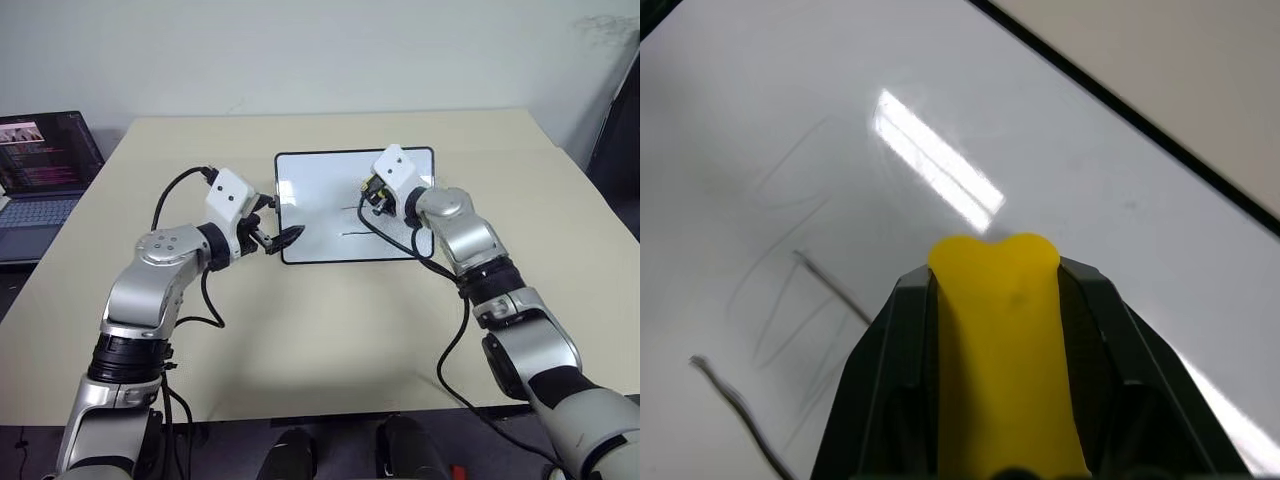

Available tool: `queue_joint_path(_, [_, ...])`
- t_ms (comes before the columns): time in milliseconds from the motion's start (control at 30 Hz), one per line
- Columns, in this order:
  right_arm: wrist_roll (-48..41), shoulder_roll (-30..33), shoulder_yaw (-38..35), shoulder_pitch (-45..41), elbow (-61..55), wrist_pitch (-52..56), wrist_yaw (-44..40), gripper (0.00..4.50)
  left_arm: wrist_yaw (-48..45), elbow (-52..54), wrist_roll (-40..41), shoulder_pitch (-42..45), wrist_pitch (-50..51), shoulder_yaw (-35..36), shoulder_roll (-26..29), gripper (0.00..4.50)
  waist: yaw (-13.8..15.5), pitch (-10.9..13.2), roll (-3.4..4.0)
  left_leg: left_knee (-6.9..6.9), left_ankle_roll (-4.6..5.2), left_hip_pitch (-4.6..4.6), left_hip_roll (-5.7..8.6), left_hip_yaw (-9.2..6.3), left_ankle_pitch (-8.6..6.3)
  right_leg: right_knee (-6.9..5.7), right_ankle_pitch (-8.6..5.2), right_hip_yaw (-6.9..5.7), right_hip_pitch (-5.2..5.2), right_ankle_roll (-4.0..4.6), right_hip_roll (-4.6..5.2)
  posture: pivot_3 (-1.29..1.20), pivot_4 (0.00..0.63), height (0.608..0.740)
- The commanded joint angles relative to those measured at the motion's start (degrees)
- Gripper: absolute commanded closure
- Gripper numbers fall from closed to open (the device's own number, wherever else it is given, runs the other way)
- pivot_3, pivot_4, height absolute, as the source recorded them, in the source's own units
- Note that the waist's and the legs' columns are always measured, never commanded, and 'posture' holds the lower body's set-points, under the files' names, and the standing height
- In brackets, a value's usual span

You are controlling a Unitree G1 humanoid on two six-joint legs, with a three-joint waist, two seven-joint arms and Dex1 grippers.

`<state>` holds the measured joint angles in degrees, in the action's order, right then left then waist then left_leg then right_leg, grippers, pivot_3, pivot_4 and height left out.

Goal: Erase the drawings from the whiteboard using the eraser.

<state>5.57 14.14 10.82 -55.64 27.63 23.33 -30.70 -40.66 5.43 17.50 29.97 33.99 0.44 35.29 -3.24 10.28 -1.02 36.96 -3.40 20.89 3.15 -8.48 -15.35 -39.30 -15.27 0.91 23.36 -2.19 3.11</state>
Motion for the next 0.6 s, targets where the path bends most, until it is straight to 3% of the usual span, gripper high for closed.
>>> queue_joint_path(33, [-3.04,1.04,-2.42,2.39,-14.9,6.36,-1.67,3.23,-0.61,2.76,0.64,-1.49,-0.17,1.48,1.09,0.0,-0.04,0.01,0.02,-0.01,0.0,0.03,-0.03,-0.05,0.0,0.09,0.0,0.0,0.01,0.0,0.0,0.0,0.15,0.74])
queue_joint_path(333, [-5.72,3.63,-1.65,13.79,-36.71,14.97,-2.29,3.23,-1.63,3.02,1.49,-3.32,0.36,2.23,1.82,0.0,0.16,0.01,0.01,-0.04,-0.12,0.67,-0.08,-0.12,-0.02,0.34,0.0,0.0,0.58,-0.01,0.05,0.0,0.15,0.74])
queue_joint_path(600, [-3.57,7.2,1.14,21.88,-43.68,11.95,-2.07,3.23,-0.45,2.81,0.3,-6.02,0.45,3.3,2.42,0.0,0.14,0.01,0.01,-0.01,-0.1,0.84,-0.09,-0.1,-0.02,0.3,0.0,-0.02,0.73,-0.01,0.04,0.0,0.15,0.74])
